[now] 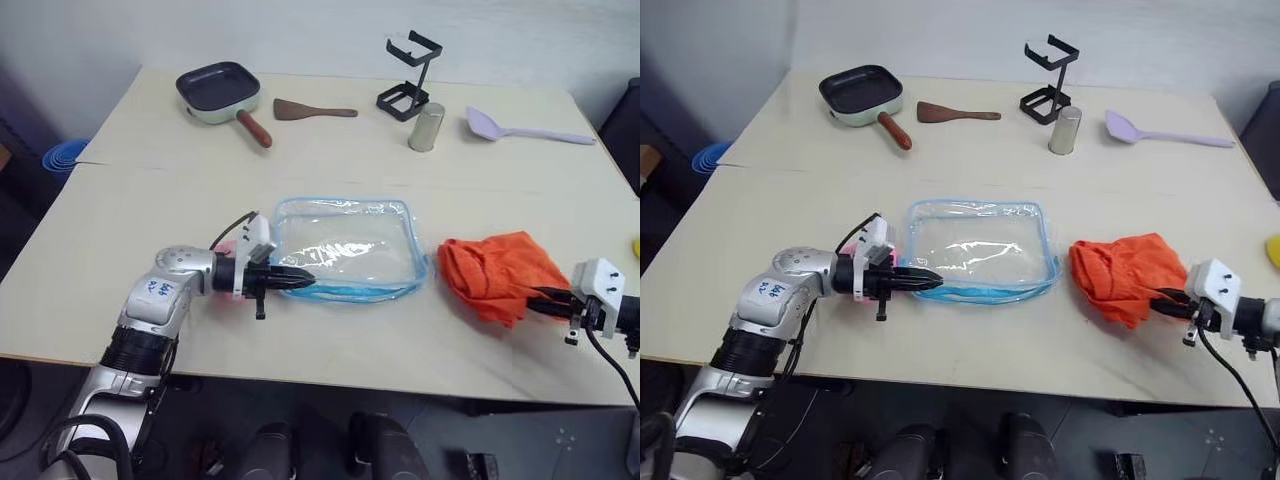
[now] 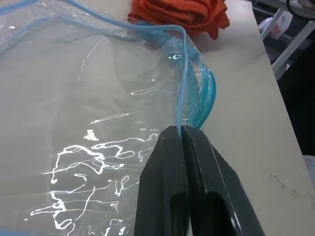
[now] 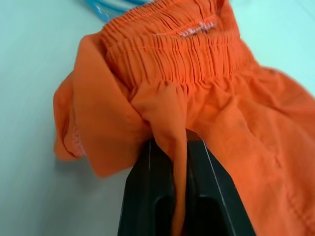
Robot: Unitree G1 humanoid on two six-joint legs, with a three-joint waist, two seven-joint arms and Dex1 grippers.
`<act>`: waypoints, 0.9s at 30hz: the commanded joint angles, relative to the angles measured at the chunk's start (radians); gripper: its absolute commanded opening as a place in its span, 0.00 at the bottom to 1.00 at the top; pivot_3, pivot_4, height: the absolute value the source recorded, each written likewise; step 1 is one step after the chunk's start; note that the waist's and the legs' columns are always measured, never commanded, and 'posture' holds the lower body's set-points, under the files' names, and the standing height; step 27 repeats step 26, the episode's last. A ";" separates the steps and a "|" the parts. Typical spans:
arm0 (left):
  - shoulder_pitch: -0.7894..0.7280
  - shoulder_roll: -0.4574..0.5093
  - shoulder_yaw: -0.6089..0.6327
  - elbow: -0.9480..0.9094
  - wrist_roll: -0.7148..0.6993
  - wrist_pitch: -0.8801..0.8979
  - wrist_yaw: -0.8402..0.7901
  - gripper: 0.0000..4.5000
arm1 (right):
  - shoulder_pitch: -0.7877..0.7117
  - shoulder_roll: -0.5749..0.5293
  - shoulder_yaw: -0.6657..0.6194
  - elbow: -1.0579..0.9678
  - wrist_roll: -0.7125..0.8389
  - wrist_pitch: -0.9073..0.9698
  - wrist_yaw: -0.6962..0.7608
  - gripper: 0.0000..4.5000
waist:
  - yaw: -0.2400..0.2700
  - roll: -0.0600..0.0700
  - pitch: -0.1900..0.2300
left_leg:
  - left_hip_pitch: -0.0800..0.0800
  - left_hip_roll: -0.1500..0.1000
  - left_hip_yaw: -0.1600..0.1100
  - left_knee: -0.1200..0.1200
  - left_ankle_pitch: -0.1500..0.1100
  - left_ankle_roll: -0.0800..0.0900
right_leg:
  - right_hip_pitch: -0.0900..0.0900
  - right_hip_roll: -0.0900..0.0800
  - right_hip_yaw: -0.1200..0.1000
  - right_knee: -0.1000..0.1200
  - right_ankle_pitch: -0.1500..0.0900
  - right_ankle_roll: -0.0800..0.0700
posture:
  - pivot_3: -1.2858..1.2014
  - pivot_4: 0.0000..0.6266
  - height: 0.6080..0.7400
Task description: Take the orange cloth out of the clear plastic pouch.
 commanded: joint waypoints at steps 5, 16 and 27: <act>0.061 0.088 0.046 -0.119 -0.056 -0.020 -0.106 0.33 | 0.080 -0.059 -0.092 0.013 0.057 -0.078 0.061 0.53 | 0.001 0.000 0.000 | 0.000 0.000 0.000 0.000 0.000 0.000 | 0.000 0.000 0.000 0.000 0.000 0.000 | 0.52 0.24 1.00; 0.388 0.249 0.446 -0.374 -0.198 -0.104 -0.100 0.67 | 0.507 0.046 -0.206 -0.846 0.404 0.392 -0.033 1.00 | 0.005 0.005 0.000 | 0.004 0.003 -0.004 -0.002 -0.002 -0.003 | 0.003 0.000 0.000 -0.003 -0.001 -0.001 | 0.52 0.24 1.00; 0.831 0.197 0.607 -0.361 -0.049 -0.405 -0.018 0.67 | 0.409 0.250 -0.008 -0.606 0.132 -0.004 -0.036 1.00 | 0.012 0.006 0.001 | 0.006 0.000 -0.002 -0.002 -0.004 0.000 | 0.005 -0.003 0.003 -0.007 -0.001 -0.001 | 0.52 0.24 1.00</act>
